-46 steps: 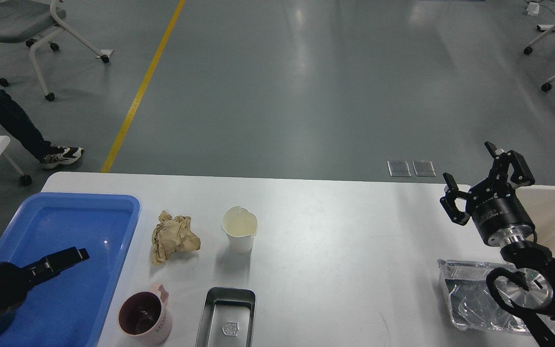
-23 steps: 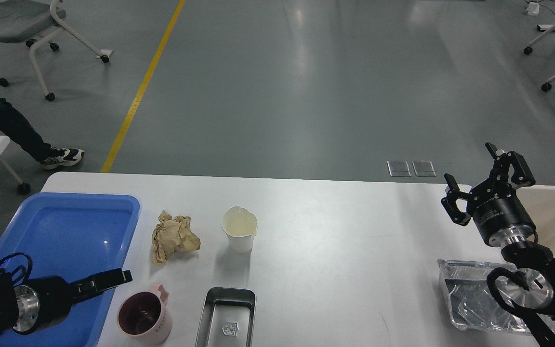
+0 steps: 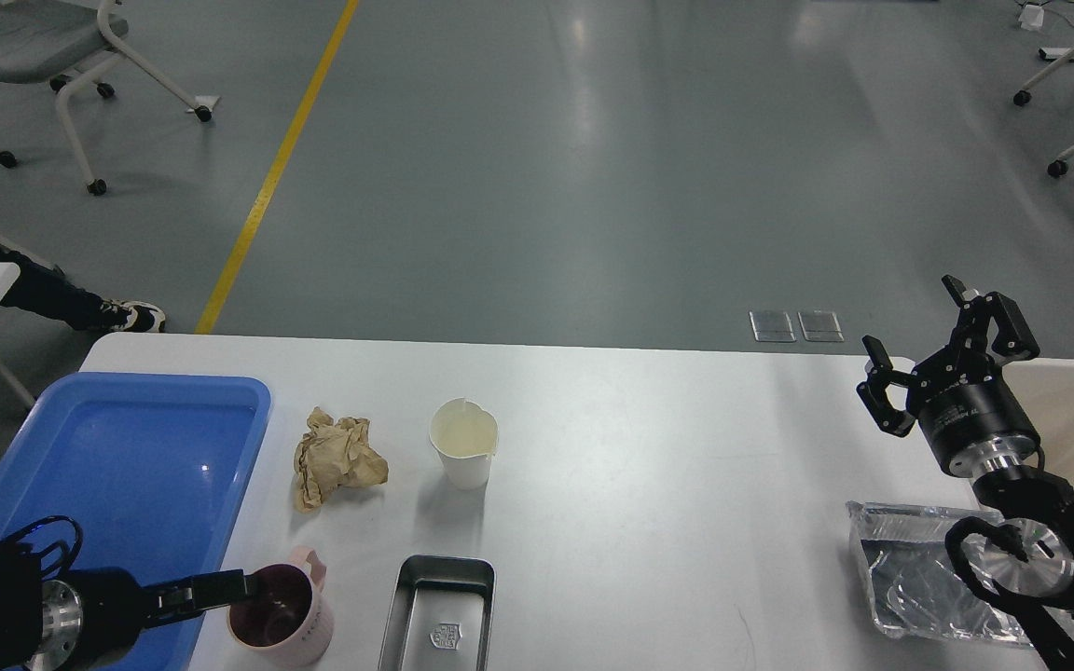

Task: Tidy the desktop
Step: 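Grasp the pink mug with the left gripper, then lift the pink mug and place it in the blue tray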

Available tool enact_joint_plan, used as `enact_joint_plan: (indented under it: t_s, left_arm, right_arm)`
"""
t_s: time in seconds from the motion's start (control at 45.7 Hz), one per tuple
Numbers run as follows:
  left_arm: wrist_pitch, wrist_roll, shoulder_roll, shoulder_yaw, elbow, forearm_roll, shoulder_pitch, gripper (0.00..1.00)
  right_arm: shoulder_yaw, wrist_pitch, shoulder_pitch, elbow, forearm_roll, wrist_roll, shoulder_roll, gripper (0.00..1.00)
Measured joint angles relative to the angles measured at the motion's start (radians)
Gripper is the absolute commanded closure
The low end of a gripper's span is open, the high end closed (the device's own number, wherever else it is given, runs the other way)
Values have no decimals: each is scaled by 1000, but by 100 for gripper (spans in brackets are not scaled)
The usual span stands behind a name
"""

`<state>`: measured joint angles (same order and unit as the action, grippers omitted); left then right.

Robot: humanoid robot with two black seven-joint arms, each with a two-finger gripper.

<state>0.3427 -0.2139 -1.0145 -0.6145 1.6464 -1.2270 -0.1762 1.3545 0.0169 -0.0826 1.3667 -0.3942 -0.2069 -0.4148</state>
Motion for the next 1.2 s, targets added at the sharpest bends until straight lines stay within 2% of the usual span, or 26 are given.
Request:
enact_joint_plan:
  t_s: [0.219, 0.307, 0.46, 0.525, 0.635, 0.854, 1.204]
  left_arm:
    - [1, -15, 44, 26, -22, -4, -2, 36]
    - [1, -15, 59, 34, -32, -5, -2, 43]
    - [3, -14, 65, 38, -38, -5, -2, 62]
    - [4, -10, 65, 42, -39, -5, -1, 82]
    - [4, 5, 62, 51, -39, -5, -1, 99]
    - [11, 50, 61, 53, -39, -5, 3, 100]
    - [15, 54, 55, 66, -37, -1, 0, 100]
  right_arm:
    - [0, 0, 0, 0, 0, 0, 0, 0]
    - [0, 0, 0, 0, 0, 0, -1, 0]
    - [1, 0, 0, 0, 0, 0, -12, 0]
    - [1, 0, 0, 0, 0, 0, -13, 0]
    - [1, 0, 0, 0, 0, 0, -13, 0]
    - [1, 0, 0, 0, 0, 1, -13, 0]
    - [1, 0, 0, 0, 0, 1, -13, 0]
